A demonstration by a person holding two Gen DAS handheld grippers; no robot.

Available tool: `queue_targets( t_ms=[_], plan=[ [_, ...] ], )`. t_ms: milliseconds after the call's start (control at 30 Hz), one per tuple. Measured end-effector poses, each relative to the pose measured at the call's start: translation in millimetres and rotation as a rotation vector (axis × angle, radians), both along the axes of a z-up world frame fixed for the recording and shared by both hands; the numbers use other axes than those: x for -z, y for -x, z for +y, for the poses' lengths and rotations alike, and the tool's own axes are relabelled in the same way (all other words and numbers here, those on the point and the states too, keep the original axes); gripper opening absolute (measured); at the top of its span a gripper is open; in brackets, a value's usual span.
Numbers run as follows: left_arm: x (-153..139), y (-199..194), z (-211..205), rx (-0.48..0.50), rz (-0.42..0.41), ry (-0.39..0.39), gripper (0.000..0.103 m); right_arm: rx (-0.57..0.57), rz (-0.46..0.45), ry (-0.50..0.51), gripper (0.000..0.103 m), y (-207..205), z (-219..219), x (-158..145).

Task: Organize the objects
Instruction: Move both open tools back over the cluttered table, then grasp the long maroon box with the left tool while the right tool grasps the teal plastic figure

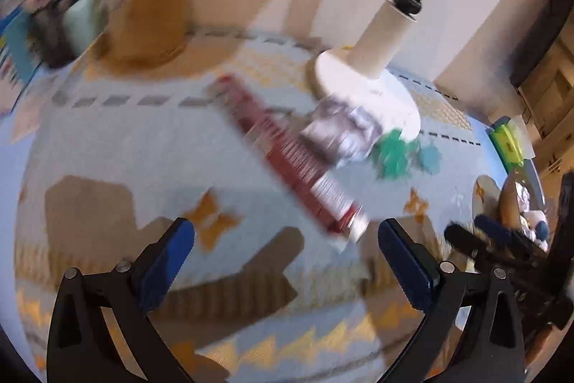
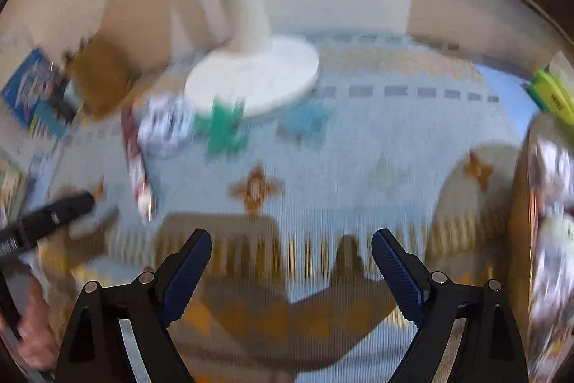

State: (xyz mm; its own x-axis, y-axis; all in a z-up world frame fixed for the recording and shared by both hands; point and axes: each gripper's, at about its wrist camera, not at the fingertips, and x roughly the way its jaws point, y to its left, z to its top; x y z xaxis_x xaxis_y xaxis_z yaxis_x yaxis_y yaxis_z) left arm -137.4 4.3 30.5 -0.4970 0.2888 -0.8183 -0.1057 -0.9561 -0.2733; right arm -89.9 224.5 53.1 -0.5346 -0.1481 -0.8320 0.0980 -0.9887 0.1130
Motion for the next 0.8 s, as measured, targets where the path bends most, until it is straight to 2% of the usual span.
queue_targets(
  t_ms=[100, 167, 233, 333, 367, 400, 467, 533, 600, 700, 800],
  plan=[
    [8, 17, 25, 0.026, 0.007, 0.054, 0.102, 0.072, 0.033, 0.012, 0.091, 31, 6, -2],
    [12, 21, 36, 0.026, 0.018, 0.108, 0.102, 0.093, 0.057, 0.022, 0.086, 48, 10, 0],
    [18, 27, 41, 0.028, 0.008, 0.157, 0.102, 0.083, 0.036, 0.019, 0.081, 65, 9, 6],
    [21, 23, 37, 0.028, 0.015, 0.211, 0.094, 0.058, 0.015, 0.004, 0.071, 80, 4, 17],
    [20, 20, 34, 0.037, 0.012, 0.219, 0.088, 0.052, 0.013, -0.005, 0.067, 82, 2, 21],
    [18, 17, 28, 0.045, 0.01, 0.217, 0.084, 0.051, 0.018, -0.021, 0.066, 82, 1, 24],
    [16, 10, 12, 0.05, -0.001, 0.208, 0.079, 0.051, 0.033, -0.048, 0.049, 79, -2, 23],
    [14, 4, -9, 0.029, -0.007, 0.225, 0.076, 0.032, 0.043, -0.037, 0.04, 74, -2, 21],
    [12, -4, -28, 0.02, -0.02, 0.223, 0.076, 0.028, 0.046, -0.023, 0.04, 71, 1, 21],
    [8, -10, -53, 0.038, -0.03, 0.175, 0.076, 0.03, 0.043, 0.006, 0.04, 68, 6, 20],
    [-2, -1, -62, 0.004, -0.004, 0.178, 0.076, 0.041, 0.035, 0.034, 0.04, 70, 10, 20]
  ],
)
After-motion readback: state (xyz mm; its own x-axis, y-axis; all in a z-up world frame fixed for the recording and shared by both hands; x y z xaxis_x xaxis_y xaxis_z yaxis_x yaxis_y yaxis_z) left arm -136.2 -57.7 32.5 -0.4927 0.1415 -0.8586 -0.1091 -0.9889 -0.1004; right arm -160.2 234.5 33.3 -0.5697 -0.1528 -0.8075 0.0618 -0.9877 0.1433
